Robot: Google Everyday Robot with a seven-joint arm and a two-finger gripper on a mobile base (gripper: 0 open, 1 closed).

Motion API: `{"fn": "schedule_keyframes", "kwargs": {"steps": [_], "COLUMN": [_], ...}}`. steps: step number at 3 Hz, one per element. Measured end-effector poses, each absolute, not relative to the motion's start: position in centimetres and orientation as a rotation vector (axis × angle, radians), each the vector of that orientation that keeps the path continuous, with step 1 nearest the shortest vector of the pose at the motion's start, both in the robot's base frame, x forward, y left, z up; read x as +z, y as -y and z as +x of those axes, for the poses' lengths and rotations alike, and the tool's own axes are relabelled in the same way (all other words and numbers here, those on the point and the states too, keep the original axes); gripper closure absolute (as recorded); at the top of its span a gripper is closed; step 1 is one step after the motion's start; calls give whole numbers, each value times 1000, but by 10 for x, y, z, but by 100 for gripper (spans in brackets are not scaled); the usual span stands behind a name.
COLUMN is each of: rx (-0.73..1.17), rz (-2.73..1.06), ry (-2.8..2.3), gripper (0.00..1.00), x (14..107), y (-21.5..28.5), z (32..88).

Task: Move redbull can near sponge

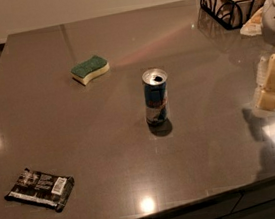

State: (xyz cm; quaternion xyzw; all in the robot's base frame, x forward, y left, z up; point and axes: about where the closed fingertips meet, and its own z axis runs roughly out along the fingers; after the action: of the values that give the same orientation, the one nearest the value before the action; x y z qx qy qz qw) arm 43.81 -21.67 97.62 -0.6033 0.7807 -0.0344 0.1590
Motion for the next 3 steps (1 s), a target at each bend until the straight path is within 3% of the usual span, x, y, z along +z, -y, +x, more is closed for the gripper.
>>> {"fn": "schedule_keyframes", "kwargs": {"steps": [3], "rx": [5], "rz": [-1698], "ry": [-2190], "gripper": [0], "x": [971], "y": [194], "z": [450]}}
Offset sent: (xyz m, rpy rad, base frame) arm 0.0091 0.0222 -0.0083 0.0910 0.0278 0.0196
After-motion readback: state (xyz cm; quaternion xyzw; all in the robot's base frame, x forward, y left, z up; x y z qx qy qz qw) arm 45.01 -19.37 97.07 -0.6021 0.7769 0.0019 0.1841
